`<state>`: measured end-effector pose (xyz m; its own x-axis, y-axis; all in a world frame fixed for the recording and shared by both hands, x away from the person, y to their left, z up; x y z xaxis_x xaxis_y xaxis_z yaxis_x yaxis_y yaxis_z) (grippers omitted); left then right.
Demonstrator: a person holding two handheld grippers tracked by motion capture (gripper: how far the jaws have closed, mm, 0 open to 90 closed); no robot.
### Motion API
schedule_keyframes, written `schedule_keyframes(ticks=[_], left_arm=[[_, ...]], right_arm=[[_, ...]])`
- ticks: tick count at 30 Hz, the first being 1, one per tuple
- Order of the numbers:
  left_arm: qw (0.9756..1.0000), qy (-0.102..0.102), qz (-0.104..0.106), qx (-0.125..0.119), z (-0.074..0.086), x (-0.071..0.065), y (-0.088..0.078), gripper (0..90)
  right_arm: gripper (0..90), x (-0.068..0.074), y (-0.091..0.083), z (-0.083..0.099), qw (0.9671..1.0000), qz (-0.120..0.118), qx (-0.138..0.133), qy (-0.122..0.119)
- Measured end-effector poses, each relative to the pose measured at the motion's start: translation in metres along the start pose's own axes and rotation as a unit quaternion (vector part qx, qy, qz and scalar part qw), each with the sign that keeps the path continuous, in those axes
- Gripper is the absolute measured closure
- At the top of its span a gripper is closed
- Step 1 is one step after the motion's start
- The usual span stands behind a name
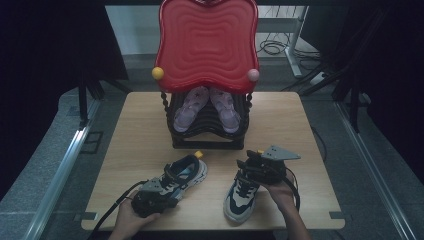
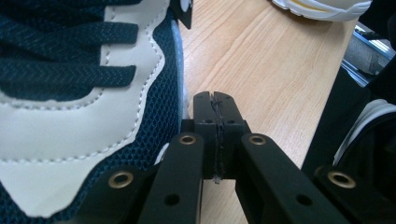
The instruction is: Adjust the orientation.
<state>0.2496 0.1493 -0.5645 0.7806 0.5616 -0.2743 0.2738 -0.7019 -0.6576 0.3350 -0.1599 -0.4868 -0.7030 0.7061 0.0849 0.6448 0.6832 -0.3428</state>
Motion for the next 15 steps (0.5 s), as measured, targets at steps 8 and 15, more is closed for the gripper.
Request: schedule_keyframes(ticks=[8, 15], left_arm=[[0.9999, -0.012, -0.006, -0.003, 0.002, 0.009, -0.005, 89.7], [0.9995, -0.025, -0.016, -0.009, 0.004, 0.019, -0.009, 89.5]], right_arm=[[46.3, 0.000, 0.000, 0.000, 1.0000, 0.000, 0.000, 0.002], [46.3, 0.001, 0.001, 0.000, 1.0000, -0.001, -0.001, 0.001]])
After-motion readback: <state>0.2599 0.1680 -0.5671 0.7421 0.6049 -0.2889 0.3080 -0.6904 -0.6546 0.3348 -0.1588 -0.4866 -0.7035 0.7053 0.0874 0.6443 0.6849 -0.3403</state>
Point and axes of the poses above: each handheld gripper's, and its own axes: y roughly forward along the jaws, z roughly out of its underside, x roughly to its left, the point moved 6 cm from there along y, roughly forward along the jaws, and after that the axes turned 5 degrees about -x, right-handed, at the moved point
